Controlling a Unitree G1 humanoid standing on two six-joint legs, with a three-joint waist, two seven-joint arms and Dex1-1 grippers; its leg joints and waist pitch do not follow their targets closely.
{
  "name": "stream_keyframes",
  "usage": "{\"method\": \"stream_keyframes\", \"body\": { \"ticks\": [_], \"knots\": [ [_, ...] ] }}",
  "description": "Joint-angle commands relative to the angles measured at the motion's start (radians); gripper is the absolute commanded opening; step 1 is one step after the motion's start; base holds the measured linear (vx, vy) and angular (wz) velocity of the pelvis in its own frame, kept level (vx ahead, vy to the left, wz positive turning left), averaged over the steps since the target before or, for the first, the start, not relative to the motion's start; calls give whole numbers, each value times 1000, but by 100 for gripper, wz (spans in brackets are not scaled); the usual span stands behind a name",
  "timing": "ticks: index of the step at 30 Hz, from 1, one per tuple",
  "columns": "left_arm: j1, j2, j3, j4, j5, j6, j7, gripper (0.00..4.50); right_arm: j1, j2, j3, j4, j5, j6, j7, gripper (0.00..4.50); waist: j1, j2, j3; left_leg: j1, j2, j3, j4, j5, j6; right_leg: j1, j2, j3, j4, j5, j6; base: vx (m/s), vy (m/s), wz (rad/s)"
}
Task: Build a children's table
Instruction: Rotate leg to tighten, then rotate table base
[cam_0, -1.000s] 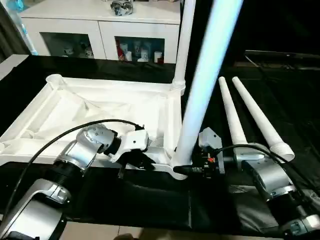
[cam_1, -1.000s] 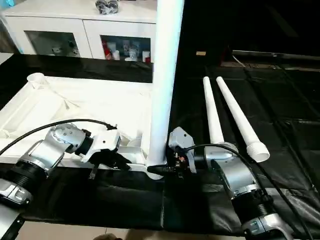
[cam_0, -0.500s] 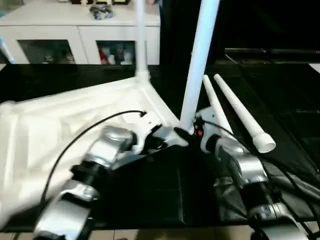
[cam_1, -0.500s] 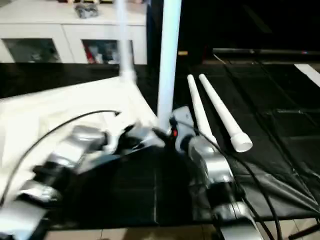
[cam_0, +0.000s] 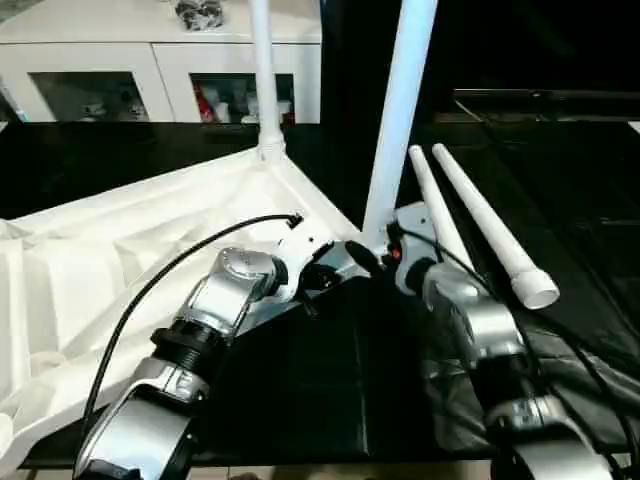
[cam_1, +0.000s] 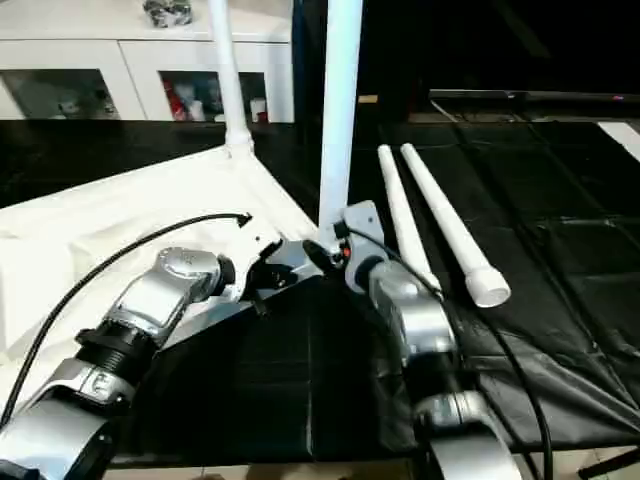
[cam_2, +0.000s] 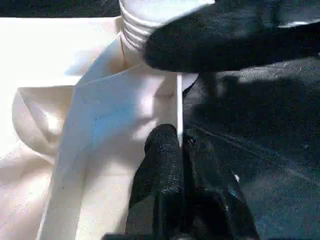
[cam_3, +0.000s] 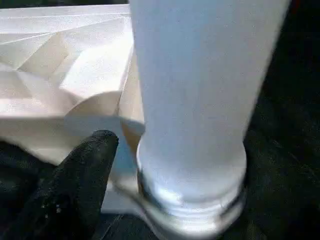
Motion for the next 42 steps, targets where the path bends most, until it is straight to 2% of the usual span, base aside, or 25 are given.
{"method": "stream_keyframes", "body": {
  "ticks": [1, 4, 6, 10, 11, 13, 16, 18, 20, 21, 25, 26, 27, 29, 31, 32, 35, 36, 38, 42],
  "knots": [
    [-43, -9, 13, -28, -3, -48, 17, 0, 18, 21, 59, -28, 16, 19, 52, 422, 5, 6, -75, 8, 62, -33, -58, -123, 73, 66, -102, 67, -72, -131, -193, 0, 0, 0],
    [-49, 2, 21, -7, -2, -69, 23, 0, 87, -3, 30, -142, 50, 41, 64, 448, 8, 7, -74, 8, 61, -33, -58, -133, 69, 69, -104, 68, -77, -158, -181, 0, 0, 0],
    [-51, 4, 23, -1, -4, -73, 26, 0, 115, -17, 30, -190, 51, 43, 67, 448, 8, 2, -74, 5, 60, -35, -59, -137, 73, 70, -104, 66, -78, -166, -172, 0, 0, 0],
    [-58, 5, 23, 15, 1, -72, 52, 0, 172, -36, 18, -291, 67, 11, 72, 448, 11, -1, -72, 8, 60, -33, -58, -139, 73, 64, -104, 67, -82, -204, -158, 0, 0, 0],
    [-60, 1, 34, 16, -9, -65, 58, 0, 185, -39, 15, -311, 67, 4, 72, 448, 9, -1, -72, 4, 60, -34, -60, -137, 74, 66, -104, 66, -82, -207, -157, 0, 0, 0],
    [-56, -5, 52, -6, -38, -42, 39, 44, 200, -43, 11, -336, 78, 32, 79, 450, 9, -5, -72, 6, 60, -33, -59, -134, 76, 64, -102, 66, -82, -207, -155, 0, 0, 0],
    [-49, -12, 80, -48, -77, -9, 24, 44, 219, -58, 26, -359, 83, 65, 104, 450, 16, 0, -74, 6, 63, -34, -57, -115, 83, 64, -107, 67, -77, -176, -175, 0, 0, 0],
    [-50, -6, 112, -65, -96, 6, 46, 74, 228, -64, 39, -364, 77, 68, 105, 450, 22, -2, -72, 6, 62, -32, -57, -125, 80, 63, -105, 66, -79, -186, -179, 0, 0, 0],
    [-58, 6, 137, -60, -108, 22, 57, 81, 229, -66, 49, -369, 74, 66, 106, 450, 22, -3, -69, 5, 58, -31, -58, -135, 76, 63, -104, 65, -84, -219, -165, 0, 0, 0],
    [-61, 16, 143, -55, -109, 22, 61, 81, 229, -65, 51, -372, 76, 67, 105, 450, 24, -7, -69, 7, 57, -31, -58, -140, 74, 62, -103, 64, -87, -247, -149, 0, 0, 0],
    [-77, 103, 185, -23, -90, 22, 95, 81, 224, -70, 71, -379, 73, 90, 113, 450, 23, 0, -70, 9, 59, -35, -61, -145, 61, 58, -99, 64, -86, -264, -126, 0, 0, 0],
    [-77, 130, 192, -20, -81, 15, 105, 81, 223, -74, 81, -378, 69, 96, 119, 450, 21, -2, -70, 11, 60, -35, -63, -151, 56, 58, -97, 64, -84, -255, -125, 0, 0, 0],
    [-75, 209, 202, -14, -50, 9, 119, 51, 221, -86, 108, -372, 54, 109, 133, 450, 23, 1, -70, 11, 61, -36, -63, -148, 52, 57, -99, 65, -80, -239, -129, 0, 0, 0],
    [-69, 317, 198, -3, 9, 1, 133, 44, 216, -100, 140, -361, 31, 122, 148, 450, 20, 4, -70, 10, 62, -38, -66, -152, 45, 58, -98, 66, -75, -222, -127, 0, 0, 0],
    [-66, 341, 195, -3, 26, 1, 135, 42, 215, -103, 146, -358, 27, 123, 149, 450, 15, 5, -69, 13, 62, -38, -65, -152, 39, 55, -98, 68, -73, -205, -132, 0, 0, 0],
    [-56, 405, 183, 5, 58, -1, 140, 42, 210, -105, 157, -349, 21, 134, 146, 450, 18, 7, -68, 15, 63, -37, -65, -157, 34, 53, -100, 70, -75, -212, -137, 0, 0, 0],
    [-40, 498, 163, 34, 105, 4, 159, 5, 197, -103, 166, -327, 14, 149, 137, 450, 27, 11, -68, 20, 66, -37, -68, -171, 18, 47, -100, 71, -73, -220, -139, 0, 0, 0],
    [-35, 512, 160, 36, 111, 12, 158, 6, 194, -103, 168, -323, 12, 152, 136, 450, 25, 11, -67, 17, 66, -38, -70, -174, 15, 50, -100, 71, -71, -219, -138, 0, 0, 0],
    [-23, 548, 146, 54, 130, 18, 154, 3, 185, -103, 174, -311, 9, 158, 136, 450, 28, 11, -65, 25, 68, -37, -70, -199, -1, 45, -104, 74, -75, -235, -139, 0, 0, 0],
    [-8, 590, 114, 109, 165, 1, 152, 3, 160, -101, 185, -278, 1, 160, 134, 450, 28, 14, -65, 21, 66, -40, -73, -216, -13, 47, -106, 76, -76, -257, -132, 0, 0, 0]
  ]
}}
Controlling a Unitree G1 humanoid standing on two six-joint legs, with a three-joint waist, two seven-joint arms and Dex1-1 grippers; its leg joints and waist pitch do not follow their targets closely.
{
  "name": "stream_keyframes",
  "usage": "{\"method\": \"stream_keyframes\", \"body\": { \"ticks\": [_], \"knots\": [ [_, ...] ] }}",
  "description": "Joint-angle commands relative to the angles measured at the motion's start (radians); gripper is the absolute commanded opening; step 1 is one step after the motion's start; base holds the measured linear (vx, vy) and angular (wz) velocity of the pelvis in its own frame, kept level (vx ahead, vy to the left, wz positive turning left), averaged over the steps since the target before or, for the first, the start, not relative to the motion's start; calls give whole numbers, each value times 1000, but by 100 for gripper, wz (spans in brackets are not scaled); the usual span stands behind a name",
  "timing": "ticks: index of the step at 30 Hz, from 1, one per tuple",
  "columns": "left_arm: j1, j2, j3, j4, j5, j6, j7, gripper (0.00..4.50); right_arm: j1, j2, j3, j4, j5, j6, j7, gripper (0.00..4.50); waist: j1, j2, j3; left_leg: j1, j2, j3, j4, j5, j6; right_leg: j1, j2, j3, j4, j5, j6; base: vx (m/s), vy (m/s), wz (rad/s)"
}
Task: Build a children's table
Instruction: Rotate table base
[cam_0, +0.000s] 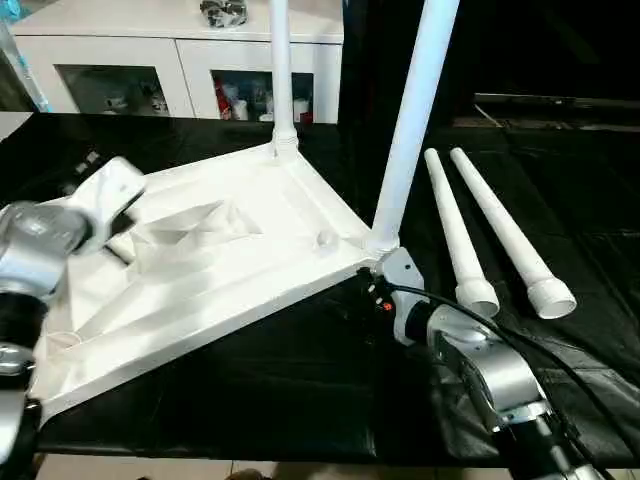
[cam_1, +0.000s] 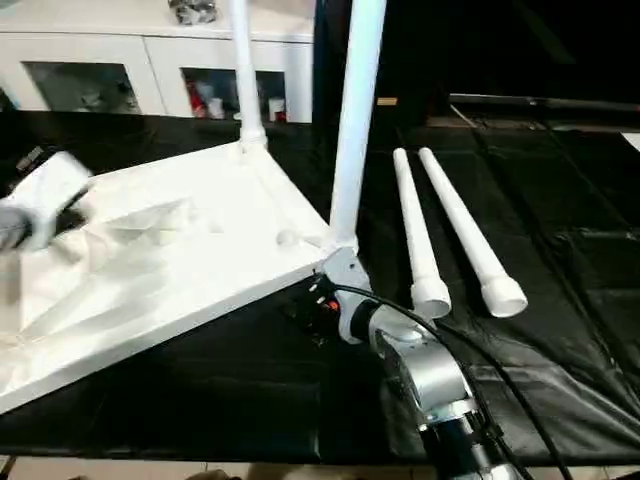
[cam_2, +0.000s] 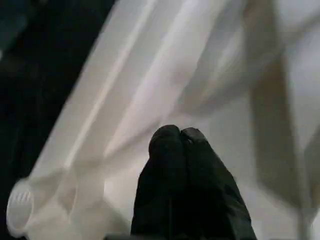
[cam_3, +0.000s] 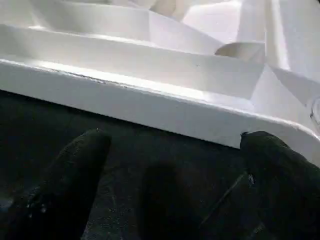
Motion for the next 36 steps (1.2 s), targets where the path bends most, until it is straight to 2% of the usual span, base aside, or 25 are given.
{"method": "stream_keyframes", "body": {
  "ticks": [1, 4, 5, 8, 9, 13, 14, 17, 18, 19, 20, 24, 26, 28, 30, 34, 36],
  "knots": [
    [12, 5, -14, 9, 19, -9, -11, 3, -23, 0, 13, 19, -13, 9, -7, 450, -2, 16, -66, 22, 67, -39, -72, -213, -13, 47, -107, 74, -74, -243, -141, 0, 0, 0],
    [24, 2, -24, 13, 30, 5, -26, 3, -40, 5, 21, 45, -23, 14, -9, 450, -1, 17, -68, 21, 67, -38, -70, -205, -14, 49, -109, 75, -71, -216, -158, 0, 0, 0],
    [25, 5, -34, 18, 35, 7, -24, 3, -44, 6, 24, 52, -25, 11, -11, 450, -1, 22, -69, 20, 67, -40, -70, -192, -11, 50, -108, 75, -67, -193, -162, 0, 0, 0],
    [32, 20, -83, 49, 68, 10, -39, 3, -67, 19, 31, 95, -32, -4, -20, 450, -3, 19, -69, 18, 65, -39, -70, -195, -8, 51, -108, 74, -69, -193, -164, 0, 0, 0],
    [38, 21, -96, 53, 72, 7, -56, 3, -77, 24, 32, 112, -35, -10, -24, 450, -3, 24, -69, 19, 67, -41, -70, -196, -11, 51, -110, 75, -69, -197, -164, 0, 0, 0],
    [61, 23, -119, 45, 68, -2, -120, 3, -109, 41, 30, 169, -44, -30, -36, 450, -6, 22, -69, 20, 69, -41, -71, -204, -19, 51, -110, 75, -67, -179, -178, 0, 0, 0],
    [80, 23, -126, 21, 56, -2, -169, 3, -124, 50, 27, 195, -48, -41, -43, 450, -6, 19, -70, 20, 69, -41, -71, -202, -20, 52, -112, 76, -66, -176, -182, 0, 0, 0],
    [116, 22, -137, -44, 19, 12, -263, 3, -148, 65, 20, 236, -48, -53, -58, 450, -8, 23, -66, 22, 72, -41, -73, -224, -27, 49, -114, 77, -69, -208, -193, 0, 0, 0],
    [146, 23, -154, -113, -16, 28, -341, 3, -173, 80, 17, 278, -47, -64, -72, 450, -7, 22, -66, 25, 72, -40, -72, -229, -31, 49, -116, 78, -70, -218, -190, 0, 0, 0],
    [148, 24, -155, -116, -18, 29, -344, 3, -174, 80, 17, 280, -47, -65, -73, 450, -6, 23, -67, 25, 74, -41, -73, -225, -34, 49, -118, 79, -69, -215, -193, 0, 0, 0],
    [171, 27, -169, -173, -51, 17, -406, 3, -193, 92, 15, 315, -48, -74, -82, 450, -8, 20, -66, 25, 73, -40, -74, -230, -37, 48, -114, 78, -68, -219, -195, 0, 0, 0],
    [213, 26, -163, -283, -136, 6, -523, 3, -222, 114, 11, 379, -50, -100, -91, 450, -8, 21, -67, 25, 72, -38, -73, -226, -38, 49, -115, 80, -63, -208, -203, 0, 0, 0],
    [232, 25, -159, -328, -165, 0, -560, 3, -231, 123, 10, 394, -50, -109, -91, 450, -11, 17, -63, 20, 69, -36, -75, -226, -34, 53, -111, 80, -65, -227, -193, 0, 0, 0],
    [249, 28, -159, -365, -182, -8, -589, 3, -238, 129, 9, 406, -50, -118, -90, 450, -11, 17, -64, 22, 68, -36, -74, -224, -32, 52, -111, 80, -65, -231, -190, 0, 0, 0],
    [271, 13, -156, -453, -243, 65, -641, 3, -250, 138, 8, 422, -49, -131, -91, 450, -16, 18, -63, 24, 67, -34, -74, -224, -30, 51, -108, 80, -66, -238, -191, 0, 0, 0],
    [260, -28, -159, -476, -265, 73, -636, 3, -262, 142, 6, 441, -51, -145, -94, 450, -20, 17, -62, 25, 64, -33, -72, -234, -29, 49, -104, 79, -69, -270, -187, 0, 0, 0],
    [217, -89, -155, -401, -232, 0, -564, 3, -272, 140, 3, 458, -61, -169, -103, 450, -22, 15, -62, 24, 62, -33, -71, -237, -28, 51, -105, 79, -73, -286, -179, 0, 0, 0]
  ]
}}
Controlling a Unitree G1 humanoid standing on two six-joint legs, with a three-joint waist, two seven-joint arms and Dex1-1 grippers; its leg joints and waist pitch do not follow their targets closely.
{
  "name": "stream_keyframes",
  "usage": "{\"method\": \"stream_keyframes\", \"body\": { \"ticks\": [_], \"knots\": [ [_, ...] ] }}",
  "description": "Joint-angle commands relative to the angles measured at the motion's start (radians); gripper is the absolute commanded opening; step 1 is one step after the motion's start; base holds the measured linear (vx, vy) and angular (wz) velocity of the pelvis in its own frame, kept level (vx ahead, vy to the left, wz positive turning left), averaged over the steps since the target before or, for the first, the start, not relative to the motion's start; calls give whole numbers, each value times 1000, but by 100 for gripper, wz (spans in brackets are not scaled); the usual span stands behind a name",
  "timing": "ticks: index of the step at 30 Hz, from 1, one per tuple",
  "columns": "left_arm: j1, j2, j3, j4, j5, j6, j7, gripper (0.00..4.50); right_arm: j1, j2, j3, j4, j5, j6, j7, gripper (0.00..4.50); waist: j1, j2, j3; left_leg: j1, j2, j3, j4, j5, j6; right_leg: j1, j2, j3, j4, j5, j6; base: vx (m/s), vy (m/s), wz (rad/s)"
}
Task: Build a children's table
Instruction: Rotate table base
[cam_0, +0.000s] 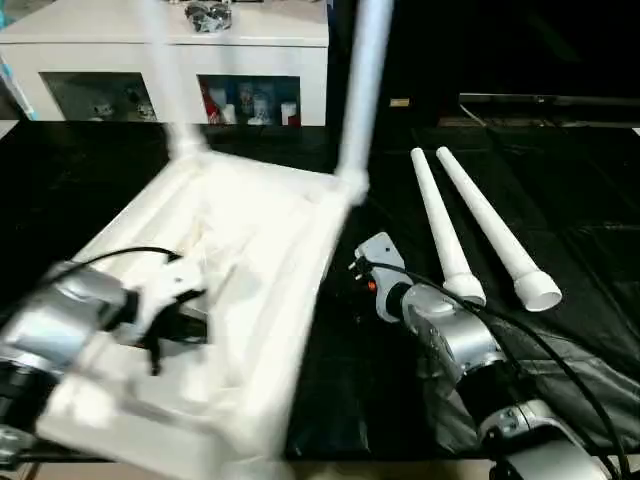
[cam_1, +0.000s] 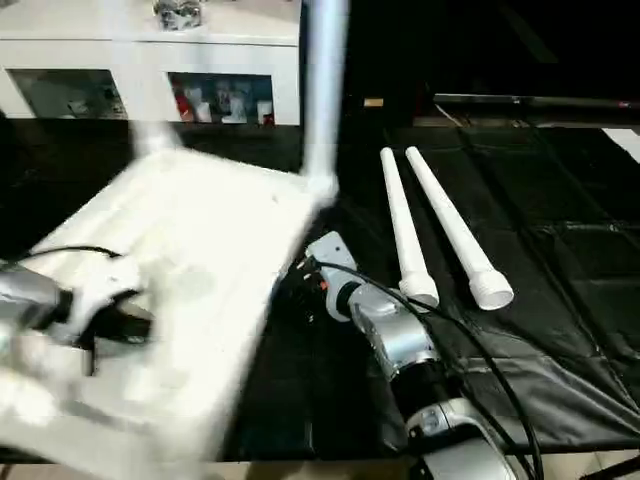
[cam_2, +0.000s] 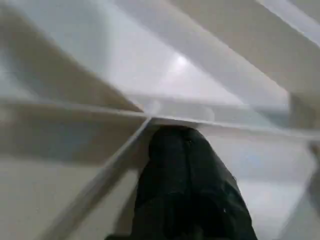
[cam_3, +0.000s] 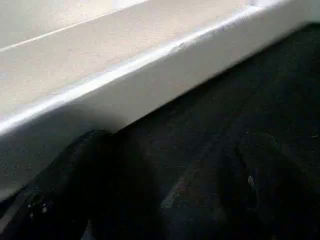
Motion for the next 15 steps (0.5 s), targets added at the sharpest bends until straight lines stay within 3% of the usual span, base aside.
{"method": "stream_keyframes", "body": {
  "ticks": [1, 2, 4, 5, 6, 9, 11, 12, 15],
  "knots": [
    [-64, -67, -6, 42, 1, -80, 69, 3, -30, 38, 30, -2, 3, -38, 11, 450, -2, 14, -60, 14, 59, -34, -71, -238, -22, 49, -102, 75, -83, -300, -167, 0, 0, 0],
    [-78, -86, -3, 70, 10, -104, 92, 3, -32, 36, 27, 0, 1, -44, 6, 450, 1, 13, -62, 19, 57, -33, -68, -238, -19, 46, -102, 74, -88, -318, -156, 0, 0, 0],
    [-94, -107, 2, 100, 17, -125, 119, 3, -35, 34, 22, 4, -2, -52, -1, 450, 2, 11, -62, 14, 58, -37, -70, -233, -18, 51, -104, 73, -86, -330, -147, 0, 0, 0],
    [-112, -127, 5, 128, 24, -137, 150, 3, -41, 30, 17, 9, -4, -58, -6, 450, 2, 16, -64, 15, 60, -38, -70, -235, -17, 50, -105, 73, -84, -332, -144, 0, 0, 0],
    [-132, -148, 9, 159, 30, -141, 184, 3, -45, 26, 13, 11, -5, -65, -10, 450, 0, 12, -63, 14, 57, -37, -69, -235, -15, 50, -102, 72, -87, -338, -140, 0, 0, 0],
    [-228, -213, 1, 340, 96, -219, 349, 3, -61, 6, -11, 7, -15, -87, -30, 450, -1, 12, -62, 20, 51, -32, -64, -240, -6, 44, -96, 71, -96, -356, -131, 0, 0, 0],
    [-266, -232, -2, 420, 121, -259, 408, 3, -67, 0, -24, 1, -17, -93, -41, 450, 1, 9, -64, 11, 54, -38, -67, -229, -3, 52, -100, 68, -92, -361, -116, 0, 0, 0],
    [-279, -239, 0, 447, 126, -271, 426, 3, -68, -2, -29, -2, -17, -93, -45, 450, 4, 9, -68, 15, 55, -39, -65, -226, -3, 51, -102, 68, -91, -357, -110, 0, 0, 0],
    [-324, -263, 1, 543, 151, -329, 515, 3, -79, -11, -47, -8, -15, -99, -68, 450, 5, 9, -72, 7, 57, -39, -63, -182, 7, 55, -101, 69, -81, -270, -130, 0, 0, 0]
  ]
}}
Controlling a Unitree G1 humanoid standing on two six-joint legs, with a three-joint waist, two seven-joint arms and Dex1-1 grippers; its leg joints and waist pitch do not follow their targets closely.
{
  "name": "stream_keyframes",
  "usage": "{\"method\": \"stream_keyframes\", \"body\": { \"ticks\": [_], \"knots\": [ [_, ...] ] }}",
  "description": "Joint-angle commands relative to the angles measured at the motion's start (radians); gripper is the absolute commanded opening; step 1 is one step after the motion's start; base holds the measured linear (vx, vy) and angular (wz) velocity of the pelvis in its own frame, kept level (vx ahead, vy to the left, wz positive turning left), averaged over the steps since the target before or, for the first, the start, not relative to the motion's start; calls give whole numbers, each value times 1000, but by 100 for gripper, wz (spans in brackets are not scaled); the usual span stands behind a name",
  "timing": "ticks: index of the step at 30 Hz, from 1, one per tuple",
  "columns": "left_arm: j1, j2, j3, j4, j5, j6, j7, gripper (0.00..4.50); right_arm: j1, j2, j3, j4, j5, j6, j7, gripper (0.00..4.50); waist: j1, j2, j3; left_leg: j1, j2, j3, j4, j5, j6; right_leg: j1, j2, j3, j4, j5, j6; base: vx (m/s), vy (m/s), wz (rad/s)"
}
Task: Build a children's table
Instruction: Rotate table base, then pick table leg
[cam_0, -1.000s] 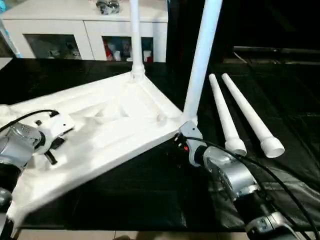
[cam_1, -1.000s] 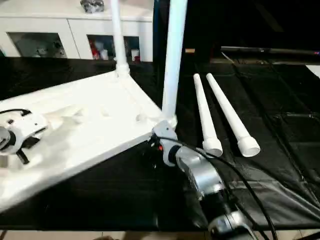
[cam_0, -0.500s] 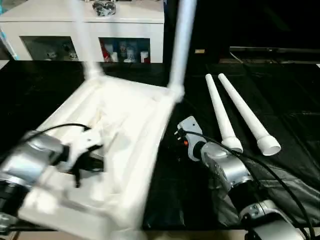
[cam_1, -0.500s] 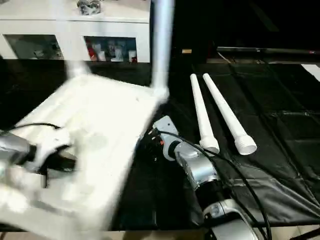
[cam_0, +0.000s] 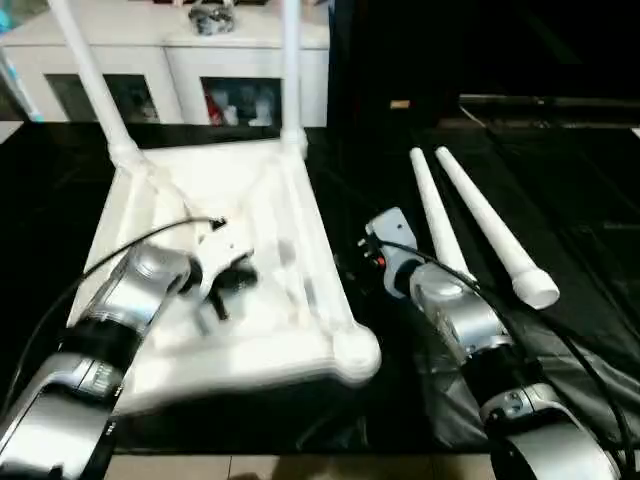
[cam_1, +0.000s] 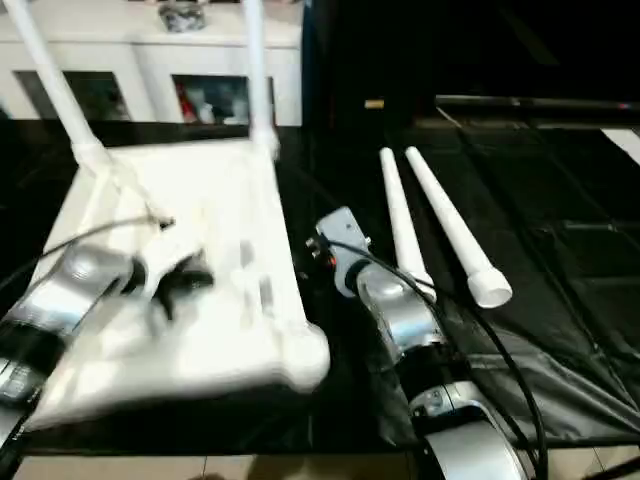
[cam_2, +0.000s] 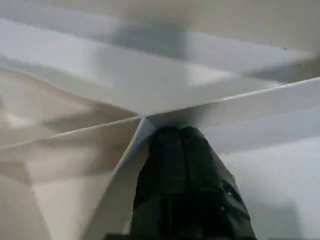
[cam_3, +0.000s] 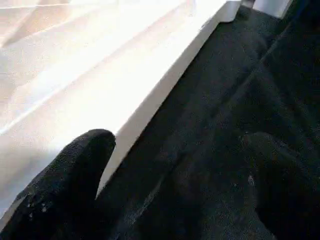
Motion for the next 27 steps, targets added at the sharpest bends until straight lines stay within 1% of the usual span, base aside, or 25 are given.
{"method": "stream_keyframes", "body": {
  "ticks": [1, 3, 4, 5, 7, 8, 9, 10, 11, 12, 13, 14, 15, 16, 17, 18, 19, 20, 21, 22, 23, 24, 25, 26, 27],
  "knots": [
    [-48, -16, 9, 63, 21, -63, 93, 3, -35, -3, -16, -13, 3, -11, -28, 450, 3, 8, -74, 8, 57, -36, -63, -176, 12, 56, -100, 70, -81, -245, -142, 0, 0, 0],
    [-73, -28, 10, 124, 37, -107, 155, 3, -54, -13, -40, -6, 6, -13, -57, 450, 5, 8, -83, 6, 58, -36, -58, -136, 23, 59, -101, 70, -68, -146, -169, 0, 0, 0],
    [-83, -32, 16, 141, 40, -129, 168, 3, -71, -20, -59, 7, 8, -15, -81, 450, 5, 8, -83, 4, 57, -35, -57, -122, 29, 57, -98, 69, -66, -121, -174, 0, 0, 0],
    [-86, -35, 26, 142, 30, -133, 163, 3, -83, -25, -69, 19, 6, -17, -100, 450, 6, 23, -84, 5, 59, -36, -55, -109, 30, 56, -100, 69, -58, -74, -192, 0, 0, 0],
    [-91, -40, 51, 138, 8, -140, 152, 3, -112, -34, -98, 49, 7, -11, -150, 450, 4, 15, -82, 5, 59, -33, -55, -117, 28, 55, -99, 68, -62, -70, -197, 0, 0, 0],
    [-91, -41, 55, 137, 4, -142, 151, 3, -117, -35, -103, 55, 7, -9, -160, 450, 4, 14, -81, 5, 57, -32, -54, -122, 23, 57, -101, 69, -62, -74, -207, 0, 0, 0],
    [-86, -38, 67, 121, -14, -150, 127, 3, -140, -42, -134, 82, 24, 12, -188, 450, 6, 18, -80, 6, 56, -32, -54, -129, 21, 58, -103, 69, -63, -89, -207, 0, 0, 0],
    [-64, -22, 75, 69, -31, -160, 84, 3, -185, -61, -170, 135, 35, 66, -240, 450, 5, 15, -82, 8, 58, -33, -55, -131, 17, 59, -104, 70, -63, -99, -215, 0, 0, 0],
    [-55, -14, 78, 47, -40, -159, 67, 3, -207, -71, -182, 161, 32, 104, -278, 450, 5, 14, -80, 7, 59, -32, -56, -132, 14, 59, -102, 69, -65, -107, -217, 0, 0, 0],
    [-51, -10, 80, 37, -45, -157, 60, 3, -220, -77, -187, 176, 28, 127, -302, 450, 5, 16, -78, 8, 57, -31, -55, -140, 4, 58, -101, 69, -66, -123, -218, 0, 0, 0],
    [-29, 6, 98, -21, -82, -142, 15, 3, -252, -97, -180, 216, 20, 175, -294, 450, 5, 13, -78, 9, 56, -29, -55, -144, 3, 56, -98, 69, -66, -127, -215, 0, 0, 0],
    [-15, 16, 111, -57, -114, -128, -21, 3, -271, -111, -173, 241, 21, 199, -266, 450, 6, 13, -78, 9, 59, -32, -55, -151, -2, 58, -102, 68, -61, -139, -221, 0, 0, 0],
    [1, 27, 116, -99, -136, -108, -52, 3, -283, -119, -177, 256, 26, 216, -259, 450, 6, 7, -76, 7, 58, -27, -55, -154, 0, 58, -100, 68, -65, -147, -217, 0, 0, 0],
    [11, 32, 117, -123, -147, -95, -68, 22, -288, -123, -181, 264, 30, 223, -258, 450, 8, 10, -76, 6, 60, -28, -54, -150, -2, 58, -103, 69, -61, -143, -217, 0, 0, 0],
    [23, 39, 117, -153, -158, -84, -87, 33, -295, -126, -184, 274, 30, 232, -260, 450, 6, 1, -74, 5, 59, -25, -55, -151, 4, 56, -98, 68, -63, -149, -208, 0, 0, 0],
    [34, 45, 117, -181, -168, -73, -104, 41, -301, -129, -187, 284, 29, 240, -263, 450, 9, 5, -77, 6, 62, -28, -55, -146, 0, 57, -104, 68, -56, -148, -213, 0, 0, 0],
    [74, 68, 115, -286, -207, -21, -166, 41, -319, -138, -197, 318, 29, 265, -268, 450, 8, 6, -76, 5, 64, -28, -55, -142, -2, 59, -105, 68, -55, -148, -219, 0, 0, 0],
    [98, 81, 115, -349, -231, 11, -201, 51, -330, -142, -204, 340, 30, 279, -275, 450, 8, 1, -75, 5, 67, -27, -55, -140, 0, 57, -107, 69, -56, -166, -221, 0, 0, 0],
    [113, 88, 115, -388, -245, 33, -221, 65, -338, -144, -210, 356, 31, 288, -282, 450, 8, 3, -73, 4, 64, -24, -54, -138, 4, 53, -103, 69, -60, -173, -219, 0, 0, 0],
    [144, 107, 115, -479, -277, 88, -253, 65, -350, -150, -220, 384, 34, 306, -305, 450, 9, 6, -72, 5, 63, -22, -53, -141, 3, 50, -99, 68, -61, -182, -216, 0, 0, 0],
    [158, 115, 115, -519, -291, 111, -263, 77, -359, -152, -224, 401, 37, 320, -313, 450, 7, -11, -72, 6, 67, -21, -56, -136, 1, 52, -99, 69, -59, -179, -216, 0, 0, 0],
    [166, 121, 115, -544, -299, 126, -268, 83, -364, -153, -226, 411, 41, 330, -316, 450, 11, -2, -69, 6, 64, -20, -54, -144, -1, 48, -98, 69, -58, -196, -212, 0, 0, 0],
    [176, 129, 112, -576, -311, 149, -279, 87, -368, -151, -234, 425, 56, 362, -300, 450, 12, 0, -69, 7, 62, -20, -54, -148, -1, 47, -96, 69, -61, -205, -205, 0, 0, 0],
    [185, 136, 111, -610, -328, 176, -290, 93, -365, -148, -238, 435, 63, 396, -289, 450, 12, -5, -67, 7, 61, -19, -54, -155, -2, 48, -95, 69, -62, -222, -198, 0, 0, 0],
    [185, 136, 111, -612, -329, 178, -290, 104, -364, -148, -238, 435, 62, 397, -290, 450, 14, -3, -66, 7, 62, -20, -55, -159, -4, 47, -96, 69, -64, -238, -189, 0, 0, 0]
  ]
}}
